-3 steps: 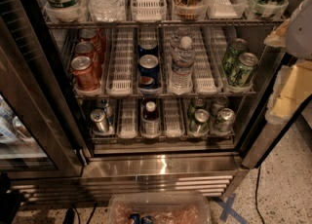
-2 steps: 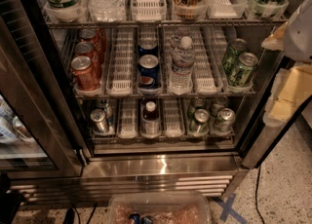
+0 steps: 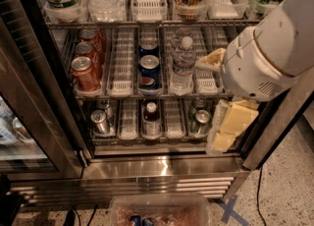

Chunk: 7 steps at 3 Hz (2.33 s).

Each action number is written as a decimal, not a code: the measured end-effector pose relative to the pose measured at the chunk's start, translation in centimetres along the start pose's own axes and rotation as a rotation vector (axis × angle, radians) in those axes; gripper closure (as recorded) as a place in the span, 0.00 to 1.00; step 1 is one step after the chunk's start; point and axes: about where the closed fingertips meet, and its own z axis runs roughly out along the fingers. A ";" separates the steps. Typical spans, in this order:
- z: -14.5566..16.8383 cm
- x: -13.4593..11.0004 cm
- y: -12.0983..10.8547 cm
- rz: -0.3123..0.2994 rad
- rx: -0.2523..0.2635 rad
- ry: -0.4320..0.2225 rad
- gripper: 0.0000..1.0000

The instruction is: Pick coke can from middle shelf of fridge

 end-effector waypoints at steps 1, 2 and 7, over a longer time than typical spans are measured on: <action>0.0 0.0 0.0 0.000 0.000 0.000 0.00; -1.7 4.2 0.0 0.007 0.005 -0.009 0.00; -7.3 2.6 1.0 -0.055 0.117 -0.248 0.00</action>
Offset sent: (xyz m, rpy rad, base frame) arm -0.0048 -0.4028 -0.0256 0.0971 -0.0098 -0.0478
